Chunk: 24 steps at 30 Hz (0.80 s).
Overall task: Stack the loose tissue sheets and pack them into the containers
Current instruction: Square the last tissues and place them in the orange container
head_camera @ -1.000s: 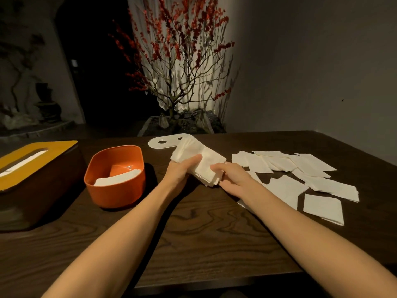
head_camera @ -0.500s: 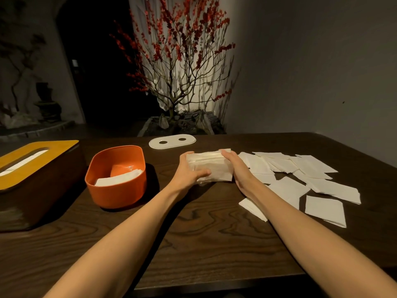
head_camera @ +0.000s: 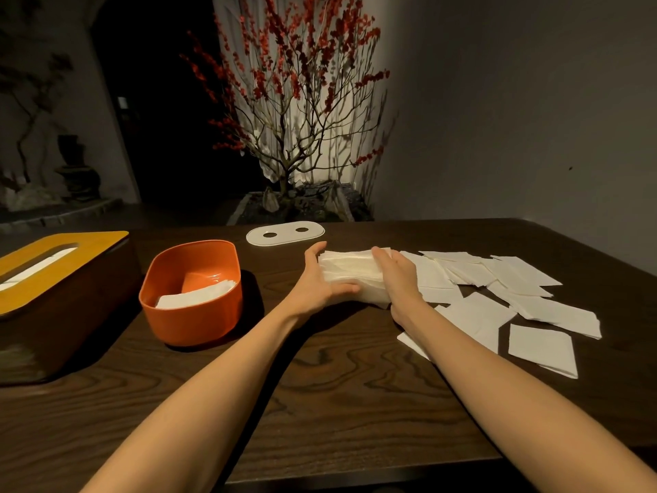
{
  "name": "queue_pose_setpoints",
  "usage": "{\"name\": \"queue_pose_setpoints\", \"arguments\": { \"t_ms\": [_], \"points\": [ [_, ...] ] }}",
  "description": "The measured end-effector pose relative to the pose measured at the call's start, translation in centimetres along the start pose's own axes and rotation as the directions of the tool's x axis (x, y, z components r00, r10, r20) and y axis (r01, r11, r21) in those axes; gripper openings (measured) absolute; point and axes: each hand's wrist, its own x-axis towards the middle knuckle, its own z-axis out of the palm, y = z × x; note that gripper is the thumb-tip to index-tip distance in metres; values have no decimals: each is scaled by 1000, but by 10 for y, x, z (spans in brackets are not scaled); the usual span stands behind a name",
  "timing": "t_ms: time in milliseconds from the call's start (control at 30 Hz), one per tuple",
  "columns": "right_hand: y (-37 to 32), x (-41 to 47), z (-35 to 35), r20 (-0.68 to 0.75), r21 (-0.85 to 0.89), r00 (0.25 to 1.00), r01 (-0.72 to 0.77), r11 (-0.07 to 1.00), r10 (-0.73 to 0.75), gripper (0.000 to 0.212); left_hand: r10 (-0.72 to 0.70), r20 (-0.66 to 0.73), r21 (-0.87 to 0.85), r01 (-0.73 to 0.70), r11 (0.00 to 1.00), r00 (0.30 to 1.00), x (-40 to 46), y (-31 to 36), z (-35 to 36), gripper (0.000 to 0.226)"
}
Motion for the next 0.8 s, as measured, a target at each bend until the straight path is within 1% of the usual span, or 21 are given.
{"name": "queue_pose_setpoints", "arguments": {
  "t_ms": [67, 133, 200, 267, 300, 333, 367, 433, 500, 600, 700, 800],
  "points": [
    [0, 3, -2, -65, 23, 998, -13, 1000, 14, 15, -4, -24, -23, 3, 1000, 1000, 0, 0, 0, 101],
    [-2, 7, -3, -84, 53, 996, -31, 998, 35, 14, -7, -34, -35, 6, 999, 999, 2, -2, -2, 100],
    [-3, 8, -3, -18, 58, 997, -74, 996, 75, 14, -12, -19, -12, 11, 1000, 1000, 3, -2, -2, 97],
    [-5, 6, -1, 91, 62, 990, -115, 991, 109, 27, -17, -19, 5, 17, 1000, 1000, 4, -1, 2, 92],
    [-5, 5, -1, 141, 83, 984, -118, 990, 106, 37, -20, -43, 4, 21, 1000, 999, 5, 0, 4, 86],
    [-5, 5, 0, 175, 114, 981, -107, 988, 86, 42, -15, -83, 1, 16, 1000, 996, 5, 0, 6, 79],
    [-6, 5, -1, 184, 154, 981, -85, 984, 55, 40, 0, -127, -6, -1, 1000, 992, 6, 0, 7, 71],
    [-7, 6, -3, 152, 187, 988, -22, 982, -7, 28, 43, -172, -25, -48, 999, 984, 7, -1, 7, 63],
    [-8, 7, -6, 102, 141, 994, 12, 990, -26, 22, 49, -156, -27, -54, 998, 986, 5, -1, 6, 66],
    [-7, 7, -7, 71, 15, 997, 3, 1000, -4, 15, 5, -107, -18, -7, 1000, 994, 2, -2, 4, 77],
    [-6, 9, -8, 62, 13, 998, 33, 999, -33, 11, -2, -81, -12, 1, 1000, 997, 2, -2, 3, 85],
    [-9, 9, -6, 53, 10, 997, 53, 999, -54, 16, -3, -70, -33, 0, 999, 998, 1, 2, 6, 93]
  ]
}}
